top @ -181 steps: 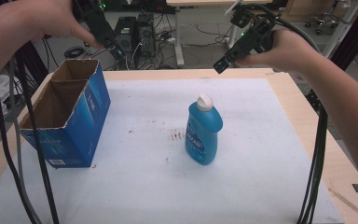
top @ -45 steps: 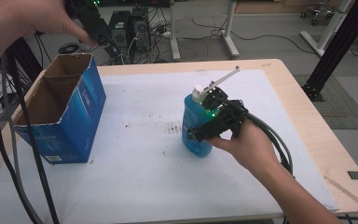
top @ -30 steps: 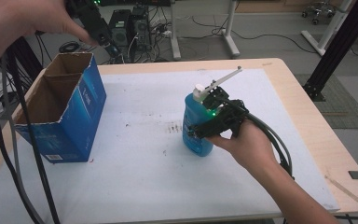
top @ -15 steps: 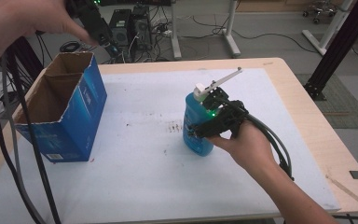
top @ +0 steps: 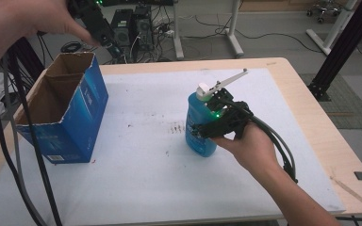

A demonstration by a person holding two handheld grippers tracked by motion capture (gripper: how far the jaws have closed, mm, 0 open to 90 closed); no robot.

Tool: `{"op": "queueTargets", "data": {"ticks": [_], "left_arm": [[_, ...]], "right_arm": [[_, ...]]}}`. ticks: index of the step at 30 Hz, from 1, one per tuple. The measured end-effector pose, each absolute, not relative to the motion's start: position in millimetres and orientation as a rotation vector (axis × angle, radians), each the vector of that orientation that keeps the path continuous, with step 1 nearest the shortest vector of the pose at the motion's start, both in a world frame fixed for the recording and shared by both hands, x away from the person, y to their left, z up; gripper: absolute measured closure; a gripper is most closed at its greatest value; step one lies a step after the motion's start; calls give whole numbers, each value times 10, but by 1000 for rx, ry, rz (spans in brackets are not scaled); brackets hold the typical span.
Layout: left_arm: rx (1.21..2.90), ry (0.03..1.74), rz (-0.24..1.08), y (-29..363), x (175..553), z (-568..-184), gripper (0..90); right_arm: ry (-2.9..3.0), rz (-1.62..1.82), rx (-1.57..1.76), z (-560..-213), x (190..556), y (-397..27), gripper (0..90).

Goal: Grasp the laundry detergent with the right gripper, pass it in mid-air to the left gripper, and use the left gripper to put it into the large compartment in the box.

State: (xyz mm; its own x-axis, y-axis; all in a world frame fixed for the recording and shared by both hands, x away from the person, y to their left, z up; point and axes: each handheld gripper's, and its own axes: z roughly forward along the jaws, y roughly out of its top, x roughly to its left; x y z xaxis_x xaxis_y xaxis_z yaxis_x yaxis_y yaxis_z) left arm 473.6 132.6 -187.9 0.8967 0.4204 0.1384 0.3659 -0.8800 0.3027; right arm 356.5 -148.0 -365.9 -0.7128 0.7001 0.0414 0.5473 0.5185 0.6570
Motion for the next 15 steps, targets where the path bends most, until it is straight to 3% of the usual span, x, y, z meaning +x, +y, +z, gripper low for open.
{"op": "queueTargets", "data": {"ticks": [15], "left_arm": [[2793, 580, 287, 1329, 4734, -1883, 191]], "right_arm": [[2607, 1032, 968, -3653, 3640, -1598, 445]]}}
